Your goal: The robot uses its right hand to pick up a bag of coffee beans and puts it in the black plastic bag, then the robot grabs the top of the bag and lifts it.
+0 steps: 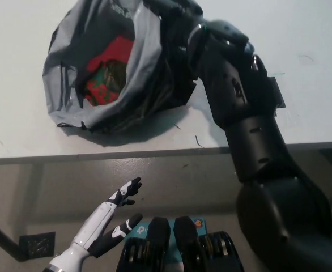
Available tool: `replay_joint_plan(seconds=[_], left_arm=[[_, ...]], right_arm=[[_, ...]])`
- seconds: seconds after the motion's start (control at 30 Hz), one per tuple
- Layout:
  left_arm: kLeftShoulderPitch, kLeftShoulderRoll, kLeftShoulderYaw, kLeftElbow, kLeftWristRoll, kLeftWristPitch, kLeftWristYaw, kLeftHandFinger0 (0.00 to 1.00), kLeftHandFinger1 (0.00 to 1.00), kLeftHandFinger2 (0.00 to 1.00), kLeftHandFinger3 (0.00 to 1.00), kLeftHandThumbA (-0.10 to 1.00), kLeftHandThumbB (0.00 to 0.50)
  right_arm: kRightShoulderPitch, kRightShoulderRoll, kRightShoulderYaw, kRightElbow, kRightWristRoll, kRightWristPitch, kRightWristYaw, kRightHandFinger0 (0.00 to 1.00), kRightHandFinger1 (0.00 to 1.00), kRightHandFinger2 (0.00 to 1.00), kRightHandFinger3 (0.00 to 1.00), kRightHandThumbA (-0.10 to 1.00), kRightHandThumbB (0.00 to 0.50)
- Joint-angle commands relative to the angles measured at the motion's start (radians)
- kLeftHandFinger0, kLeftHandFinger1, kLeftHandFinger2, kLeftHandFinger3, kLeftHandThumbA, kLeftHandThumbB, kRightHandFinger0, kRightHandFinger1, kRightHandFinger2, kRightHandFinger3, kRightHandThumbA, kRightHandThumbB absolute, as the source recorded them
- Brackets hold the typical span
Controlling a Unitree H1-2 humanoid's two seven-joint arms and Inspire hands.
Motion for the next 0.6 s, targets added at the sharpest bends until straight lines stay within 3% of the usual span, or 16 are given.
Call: replay_joint_plan(seconds=[0.0,0.23,0.3,0.37,0.57], left_arm=[[-0.022,0.003,0.008,-0.022,-0.020,-0.012,-0.004,0.88,0.95,1.00,1.00,0.92,0.216],[-0.022,-0.001,0.005,-0.021,-0.020,-0.016,-0.005,0.88,0.94,1.00,1.00,0.92,0.216],[-0.020,-0.004,0.004,-0.020,-0.024,-0.018,-0.004,0.88,0.94,1.00,1.00,0.91,0.222],[-0.019,-0.006,0.004,-0.019,-0.024,-0.019,-0.003,0.88,0.94,1.00,1.00,0.91,0.222],[-0.020,-0.007,-0.005,-0.019,-0.009,-0.021,-0.004,0.95,0.97,1.00,1.00,0.90,0.208]], right_arm=[[-0.397,0.026,0.038,-0.055,0.379,0.005,-0.179,0.00,0.00,0.46,1.00,-0.10,0.154],[-0.501,0.008,0.007,0.005,0.429,0.005,-0.213,0.00,0.00,0.50,1.00,-0.10,0.151],[-0.570,-0.008,-0.036,0.066,0.412,0.005,-0.207,0.00,0.01,0.52,1.00,-0.10,0.110],[-0.609,-0.019,-0.059,0.103,0.400,0.005,-0.197,0.00,0.01,0.54,1.00,-0.10,0.116],[-0.788,-0.084,-0.154,0.264,0.337,0.005,-0.150,0.00,0.05,0.61,1.00,-0.10,0.106]])
